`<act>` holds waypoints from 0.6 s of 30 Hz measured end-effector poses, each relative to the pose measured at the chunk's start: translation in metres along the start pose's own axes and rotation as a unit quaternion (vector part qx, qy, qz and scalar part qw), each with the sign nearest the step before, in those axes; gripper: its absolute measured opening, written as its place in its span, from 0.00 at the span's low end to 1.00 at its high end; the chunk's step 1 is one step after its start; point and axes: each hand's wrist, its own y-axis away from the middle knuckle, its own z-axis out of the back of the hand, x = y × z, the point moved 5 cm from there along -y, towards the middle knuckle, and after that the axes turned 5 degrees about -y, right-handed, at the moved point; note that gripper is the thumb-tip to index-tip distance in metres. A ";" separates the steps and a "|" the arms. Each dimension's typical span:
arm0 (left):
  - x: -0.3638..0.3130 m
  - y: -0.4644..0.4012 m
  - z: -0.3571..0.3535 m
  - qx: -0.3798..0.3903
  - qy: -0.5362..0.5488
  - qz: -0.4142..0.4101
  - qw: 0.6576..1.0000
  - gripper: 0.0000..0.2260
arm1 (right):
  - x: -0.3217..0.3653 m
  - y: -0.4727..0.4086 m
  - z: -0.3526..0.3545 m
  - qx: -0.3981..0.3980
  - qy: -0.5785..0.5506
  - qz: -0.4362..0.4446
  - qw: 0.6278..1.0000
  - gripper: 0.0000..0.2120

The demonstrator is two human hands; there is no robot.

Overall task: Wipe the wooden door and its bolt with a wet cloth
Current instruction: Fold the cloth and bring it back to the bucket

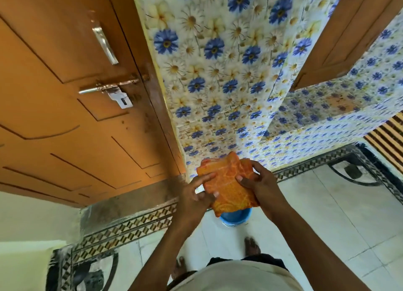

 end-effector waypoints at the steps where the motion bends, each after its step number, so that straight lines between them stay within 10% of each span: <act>1: 0.010 -0.007 -0.014 0.006 -0.016 0.006 1.000 0.21 | -0.003 -0.011 0.013 0.008 0.025 0.004 1.000 0.18; 18: 0.260 -0.168 -0.128 -0.033 -0.185 0.140 0.972 0.39 | -0.221 -0.230 0.146 0.042 0.274 -0.120 0.953 0.23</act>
